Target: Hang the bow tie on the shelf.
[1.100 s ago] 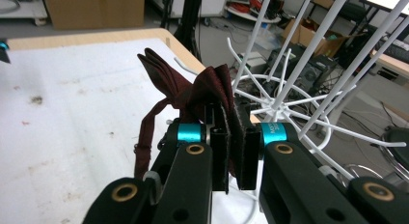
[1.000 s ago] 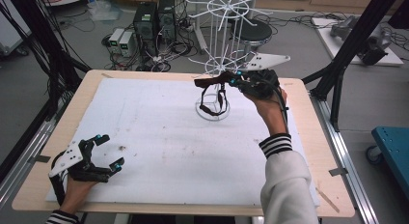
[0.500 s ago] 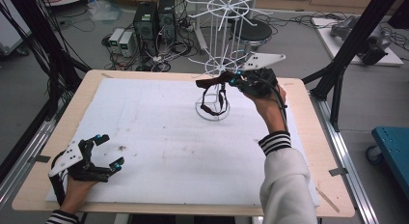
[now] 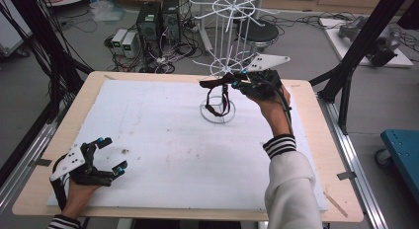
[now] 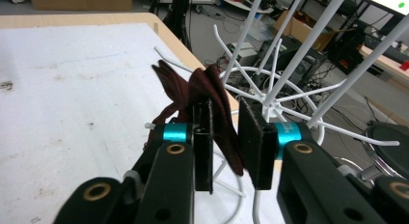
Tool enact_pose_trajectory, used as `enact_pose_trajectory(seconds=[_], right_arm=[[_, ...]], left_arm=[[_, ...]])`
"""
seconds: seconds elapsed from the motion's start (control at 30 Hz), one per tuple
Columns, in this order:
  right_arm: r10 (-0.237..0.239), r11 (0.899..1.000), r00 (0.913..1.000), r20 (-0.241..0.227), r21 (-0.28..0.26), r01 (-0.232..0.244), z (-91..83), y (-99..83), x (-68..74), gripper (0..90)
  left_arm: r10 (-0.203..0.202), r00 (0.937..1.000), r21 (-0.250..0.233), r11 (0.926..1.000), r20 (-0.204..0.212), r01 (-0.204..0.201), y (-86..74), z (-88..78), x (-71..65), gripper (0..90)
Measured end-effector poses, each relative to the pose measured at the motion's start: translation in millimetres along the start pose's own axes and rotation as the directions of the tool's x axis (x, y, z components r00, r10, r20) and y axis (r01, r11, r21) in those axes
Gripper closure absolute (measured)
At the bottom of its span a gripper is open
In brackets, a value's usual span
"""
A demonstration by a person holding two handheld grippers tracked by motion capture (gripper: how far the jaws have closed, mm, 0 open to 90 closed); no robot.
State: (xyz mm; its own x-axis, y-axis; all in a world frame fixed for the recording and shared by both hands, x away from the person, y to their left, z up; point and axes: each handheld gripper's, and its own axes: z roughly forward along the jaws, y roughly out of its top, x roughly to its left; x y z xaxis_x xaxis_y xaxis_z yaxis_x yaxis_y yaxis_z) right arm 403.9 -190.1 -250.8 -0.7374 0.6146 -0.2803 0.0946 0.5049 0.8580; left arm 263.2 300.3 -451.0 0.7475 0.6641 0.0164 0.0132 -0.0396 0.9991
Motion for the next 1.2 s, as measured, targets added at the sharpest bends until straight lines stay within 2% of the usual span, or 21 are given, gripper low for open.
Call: enact_pose_trajectory(seconds=[0.3, 0.47, 0.53, 0.57, 0.63, 0.67, 0.7, 0.77, 0.83, 0.87, 0.9, 0.97, 1.03, 1.1, 1.13, 1.17, 1.2], right_arm=[[0.007, 1.000, 0.9997, 0.024, -0.003, -0.007, -2.9, -0.7, -1.2, 68.5], [0.027, 1.000, 0.9987, 0.043, -0.014, -0.026, -7.2, -1.7, -1.9, 60.2], [0.040, 0.999, 0.9981, 0.048, -0.028, -0.039, -9.1, -2.1, -2.0, 50.6], [0.059, 0.998, 0.9947, 0.085, -0.042, -0.055, -11.6, -1.9, -0.1, 39.6], [0.093, 0.994, 0.9914, 0.092, -0.065, -0.087, -14.7, -1.9, 2.4, 23.7], [0.121, 0.990, 0.9896, 0.077, -0.078, -0.115, -17.1, -2.0, 3.5, 13.7], [0.149, 0.985, 0.9862, 0.072, -0.092, -0.143, -20.0, -2.0, 5.1, 9.8], [0.176, 0.970, 0.9843, 0.016, -0.174, -0.170, -29.9, -5.9, 8.3, 9.8], [0.206, 0.950, 0.9773, -0.052, -0.227, -0.212, -38.9, -11.7, 11.6, 9.7], [0.207, 0.945, 0.9738, -0.094, -0.240, -0.224, -44.3, -17.1, 14.0, 9.8], [0.198, 0.943, 0.9742, -0.109, -0.250, -0.219, -48.6, -22.6, 16.6, 9.8], [0.202, 0.941, 0.9728, -0.114, -0.254, -0.225, -55.8, -36.0, 21.4, 9.8], [0.223, 0.925, 0.9663, -0.128, -0.286, -0.251, -61.8, -50.8, 25.3, 9.8], [0.238, 0.909, 0.9647, -0.113, -0.324, -0.262, -68.9, -71.3, 30.7, 9.7], [0.245, 0.904, 0.9636, -0.106, -0.335, -0.267, -72.1, -81.3, 33.6, 7.7], [0.252, 0.899, 0.9626, -0.101, -0.343, -0.271, -73.8, -91.0, 36.8, 0.6], [0.264, 0.897, 0.9598, -0.095, -0.341, -0.281, -74.9, -100.9, 39.9, 0.7]], left_arm=[[0.001, 1.0000, -0.003, 1.0000, 0.001, -0.001, 0.0, 0.1, -0.1, 1.7], [0.000, 1.0000, -0.003, 1.0000, -0.001, 0.000, -0.1, 0.0, -0.2, 1.7], [0.000, 1.0000, -0.004, 1.0000, -0.001, 0.000, -0.1, 0.1, -0.5, 1.7], [0.000, 1.0000, -0.005, 1.0000, -0.001, 0.000, -0.2, 0.1, -0.6, 1.7], [-0.001, 1.0000, -0.006, 1.0000, -0.001, 0.001, -0.2, 0.0, -0.5, 1.7], [0.000, 1.0000, -0.006, 1.0000, -0.001, 0.000, -0.3, -0.2, -0.4, 1.7], [-0.001, 1.0000, -0.009, 1.0000, -0.001, 0.001, -0.3, -0.3, -0.4, 1.7], [-0.003, 1.0000, -0.013, 0.9999, -0.005, 0.003, -0.5, -0.6, 0.0, 1.7], [-0.014, 0.9999, -0.023, 0.9996, -0.004, 0.014, -1.0, -1.6, 0.9, 1.7], [-0.017, 0.9999, -0.025, 0.9995, -0.001, 0.017, -1.0, -2.1, 1.1, 1.7], [-0.016, 0.9998, -0.029, 0.9994, -0.007, 0.016, -1.3, -2.5, 1.1, 1.7], [-0.017, 0.9998, -0.035, 0.9993, -0.008, 0.017, -1.4, -2.8, 1.0, 1.7], [-0.017, 0.9997, -0.042, 0.9990, -0.016, 0.016, -1.8, -3.4, 0.6, 1.7], [-0.017, 0.9996, -0.044, 0.9989, -0.022, 0.016, -1.9, -3.9, 0.7, 1.7], [-0.017, 0.9995, -0.045, 0.9989, -0.025, 0.016, -2.0, -4.1, 0.5, 1.7], [-0.017, 0.9995, -0.047, 0.9988, -0.029, 0.015, -2.1, -4.0, 0.2, 1.7], [-0.016, 0.9994, -0.048, 0.9988, -0.031, 0.014, -2.1, -3.8, 0.0, 1.7]])
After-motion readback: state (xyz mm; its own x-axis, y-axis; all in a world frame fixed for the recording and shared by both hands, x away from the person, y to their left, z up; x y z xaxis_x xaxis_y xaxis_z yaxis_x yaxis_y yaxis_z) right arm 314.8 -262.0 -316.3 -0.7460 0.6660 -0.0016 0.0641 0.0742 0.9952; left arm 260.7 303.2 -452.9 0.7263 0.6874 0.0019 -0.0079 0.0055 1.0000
